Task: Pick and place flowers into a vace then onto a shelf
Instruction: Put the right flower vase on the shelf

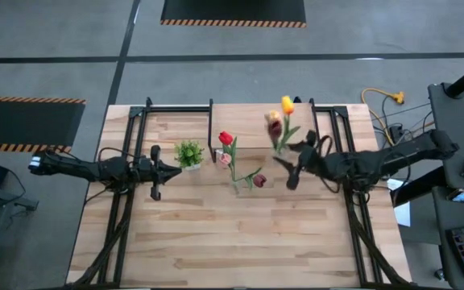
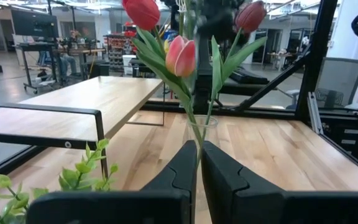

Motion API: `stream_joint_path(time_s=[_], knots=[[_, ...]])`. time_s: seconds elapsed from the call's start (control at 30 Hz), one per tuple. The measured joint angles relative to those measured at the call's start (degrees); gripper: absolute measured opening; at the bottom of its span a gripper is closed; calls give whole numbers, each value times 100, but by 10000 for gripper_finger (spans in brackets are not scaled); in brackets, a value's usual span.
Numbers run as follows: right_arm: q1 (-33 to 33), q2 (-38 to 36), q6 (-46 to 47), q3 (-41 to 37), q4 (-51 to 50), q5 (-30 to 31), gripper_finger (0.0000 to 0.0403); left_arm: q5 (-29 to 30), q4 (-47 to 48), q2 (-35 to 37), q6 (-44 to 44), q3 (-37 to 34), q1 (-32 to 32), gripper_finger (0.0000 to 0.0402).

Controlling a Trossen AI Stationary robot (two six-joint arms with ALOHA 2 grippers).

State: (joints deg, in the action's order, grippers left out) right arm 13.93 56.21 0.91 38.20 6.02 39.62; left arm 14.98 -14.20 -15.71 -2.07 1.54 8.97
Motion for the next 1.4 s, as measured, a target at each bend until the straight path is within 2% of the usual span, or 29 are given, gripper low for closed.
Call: stream_joint_path(time_s=[0.2,0.3,0.47,0.63,0.73,1.13,1.4], knots=[[-403,-420,-248,574,-679,1257,182,0,-3,-11,0,-2,0,5],[-839,-592,-210,601,-801,1344,184,0,-13,-6,0,-2,0,5],[-1796,-662,266,580,-988,1244,185,0,-10,-6,1,22,0,5],[-2652,-509,731,562,-1080,132,185,0,-12,-4,0,58,0,5],[-2995,-378,938,562,-1141,-249,185,0,-15,-2,2,68,0,5],[-3390,63,955,562,-1318,-314,186,0,-14,-2,2,68,0,5],[-3409,92,1231,562,-1351,-514,212,0,-12,-4,2,68,0,5]])
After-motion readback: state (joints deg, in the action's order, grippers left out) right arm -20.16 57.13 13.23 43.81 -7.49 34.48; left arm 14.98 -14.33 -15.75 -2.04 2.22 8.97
